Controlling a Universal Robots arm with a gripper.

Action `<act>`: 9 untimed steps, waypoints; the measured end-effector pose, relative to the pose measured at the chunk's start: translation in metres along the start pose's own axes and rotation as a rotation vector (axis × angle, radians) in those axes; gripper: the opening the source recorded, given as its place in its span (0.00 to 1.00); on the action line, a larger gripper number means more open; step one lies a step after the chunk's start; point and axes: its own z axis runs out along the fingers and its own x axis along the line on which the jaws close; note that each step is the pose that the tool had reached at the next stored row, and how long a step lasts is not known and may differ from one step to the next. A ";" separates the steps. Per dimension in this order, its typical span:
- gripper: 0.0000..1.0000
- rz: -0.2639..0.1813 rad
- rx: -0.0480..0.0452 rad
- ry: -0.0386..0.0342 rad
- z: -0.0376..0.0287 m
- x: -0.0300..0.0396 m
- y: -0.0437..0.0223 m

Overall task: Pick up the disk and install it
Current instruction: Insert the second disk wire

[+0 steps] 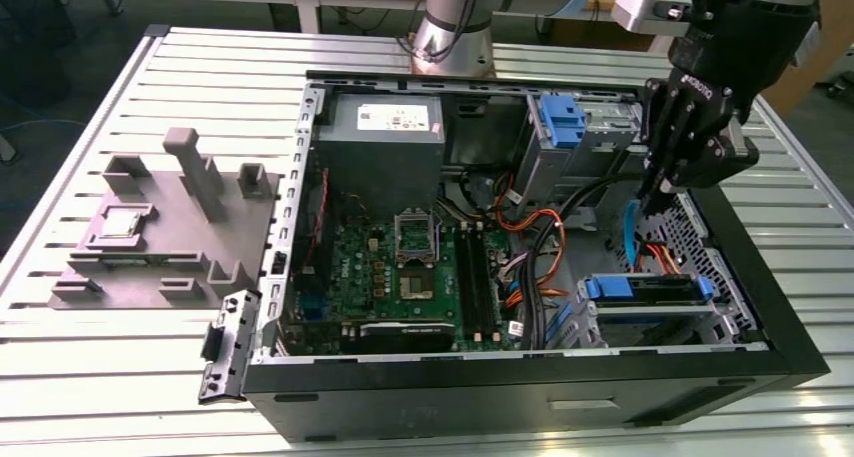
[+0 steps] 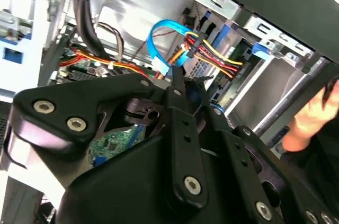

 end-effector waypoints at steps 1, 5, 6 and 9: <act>0.25 0.000 0.0005 0.0097 0.0002 0.0000 0.0000; 0.11 0.001 0.0022 0.0405 0.0002 0.0000 0.0000; 0.11 0.001 0.0026 0.0494 0.0003 0.0000 0.0000; 0.11 0.002 0.0044 0.0807 0.0002 0.0000 0.0000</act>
